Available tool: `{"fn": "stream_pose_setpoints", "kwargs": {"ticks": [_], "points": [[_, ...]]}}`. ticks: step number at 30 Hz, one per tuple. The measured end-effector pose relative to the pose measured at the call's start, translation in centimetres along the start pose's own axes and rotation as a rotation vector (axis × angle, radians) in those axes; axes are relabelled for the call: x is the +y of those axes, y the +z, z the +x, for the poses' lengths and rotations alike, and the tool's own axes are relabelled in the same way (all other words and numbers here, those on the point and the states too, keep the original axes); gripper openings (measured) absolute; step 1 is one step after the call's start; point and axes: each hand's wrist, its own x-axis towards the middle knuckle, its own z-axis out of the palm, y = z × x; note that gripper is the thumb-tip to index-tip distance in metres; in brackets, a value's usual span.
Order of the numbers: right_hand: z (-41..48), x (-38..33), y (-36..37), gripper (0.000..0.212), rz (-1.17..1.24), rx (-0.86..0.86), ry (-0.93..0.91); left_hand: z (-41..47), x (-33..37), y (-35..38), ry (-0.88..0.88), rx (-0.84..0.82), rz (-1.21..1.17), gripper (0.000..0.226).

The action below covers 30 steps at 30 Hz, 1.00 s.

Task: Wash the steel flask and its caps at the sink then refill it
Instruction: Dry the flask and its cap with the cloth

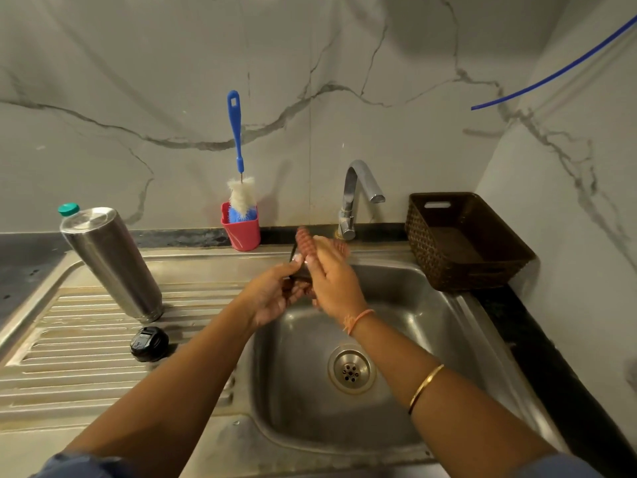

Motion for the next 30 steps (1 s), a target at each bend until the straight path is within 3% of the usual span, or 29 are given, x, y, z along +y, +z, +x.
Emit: {"fn": "stream_pose_setpoints", "kwargs": {"ticks": [2, 4, 7, 9, 12, 15, 18, 21, 23, 27, 30], "points": [[1.2, -0.3, -0.9, 0.035, 0.318, -0.005, 0.288, -0.4, -0.3, 0.3, 0.064, -0.033, 0.008, 0.022], [1.8, 0.0, -1.4, 0.046, 0.669, -0.075, 0.585, -0.9, -0.6, 1.1, 0.15, -0.04, -0.006, 0.018], [1.6, -0.5, -0.7, 0.058, 0.914, -0.047, 0.783, -0.8, -0.7, 1.7, 0.39, 0.167, 0.333, 0.012], [1.6, -0.9, 0.0, 0.043, 0.898, 0.073, 0.776, -0.2, -0.9, 1.7, 0.528, 0.281, 0.571, 0.013], [1.1, -1.6, 0.5, 0.019, 0.663, 0.174, 0.633, 0.7, -1.1, 1.2, 0.602, 0.386, 0.693, 0.014], [0.5, -1.6, 0.8, 0.028, 0.397, 0.222, 0.377, 0.9, -1.6, 0.8, 0.547, 0.349, 0.764, 0.014], [0.6, -1.2, -0.3, 0.029, 0.503, 0.159, 0.39, 0.0, -1.3, 0.8, 0.467, 0.268, 0.542, 0.025], [0.6, -0.4, -1.4, 0.023, 0.675, 0.014, 0.571, -0.5, -1.2, 0.8, 0.364, 0.155, 0.244, 0.062], [0.4, 0.0, -1.4, 0.027, 0.573, -0.023, 0.571, -0.3, -1.5, 0.3, 0.332, 0.105, 0.213, 0.082], [0.2, 0.4, -1.0, 0.029, 0.225, -0.002, 0.441, -0.4, -2.2, -1.4, 0.298, 0.16, 0.268, 0.049], [0.2, 0.8, -0.7, 0.032, 0.077, 0.022, 0.378, -0.6, -3.0, -2.7, 0.283, 0.31, 0.393, 0.049]]}}
